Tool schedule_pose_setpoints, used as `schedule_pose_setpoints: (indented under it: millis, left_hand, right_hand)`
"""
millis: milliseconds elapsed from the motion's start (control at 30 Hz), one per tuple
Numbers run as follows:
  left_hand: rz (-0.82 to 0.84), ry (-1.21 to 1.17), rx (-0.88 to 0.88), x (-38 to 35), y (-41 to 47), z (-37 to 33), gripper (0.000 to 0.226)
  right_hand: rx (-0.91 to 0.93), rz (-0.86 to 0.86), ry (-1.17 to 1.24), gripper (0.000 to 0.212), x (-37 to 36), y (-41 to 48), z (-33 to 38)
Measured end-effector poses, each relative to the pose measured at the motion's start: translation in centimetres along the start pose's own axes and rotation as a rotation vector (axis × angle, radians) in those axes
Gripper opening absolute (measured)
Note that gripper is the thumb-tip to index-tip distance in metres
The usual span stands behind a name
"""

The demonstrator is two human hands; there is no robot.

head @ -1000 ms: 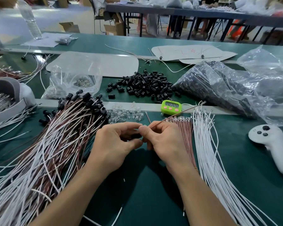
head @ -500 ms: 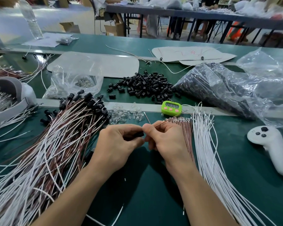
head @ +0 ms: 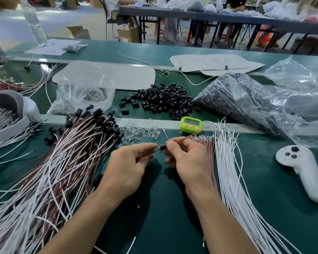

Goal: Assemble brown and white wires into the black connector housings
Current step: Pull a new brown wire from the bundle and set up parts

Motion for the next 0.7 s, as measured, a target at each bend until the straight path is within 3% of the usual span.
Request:
schedule_pose_setpoints:
  millis: [200,367,533,700]
  left_hand:
    - [-0.176,0.250,-0.011,2.1,-0.2,-0.2,0.040]
    - [-0.257,0.445,-0.063,2.3,-0.9,-1.6,0.031]
    - [-0.029,0.232,-0.097,0.6,-1.0,-1.6,0.036]
    - [-0.099,0.090,-0.102,1.0,-0.8,-1.2,0.027]
  right_hand:
    - [-0.054,-0.049,0.305,0.016,0.1,-0.1,0.2]
    - [0.013,-0.086,0.320,0.019,0.8,-0.3,0.7]
    - [0.061,0.007,0.109,0.021,-0.1,-0.5,0.9]
    - [0.113,0.091,0.006,0.022,-0.7,-0.7,1.2]
Point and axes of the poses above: each hand's wrist, its own y-axis towards the middle knuckle, its own x-axis out of the back of the hand, z = x × y, the point moved 6 cm from there along y, towards the middle knuckle, and after that the axes turned 8 degrees about -y, right-handed, at the moved point
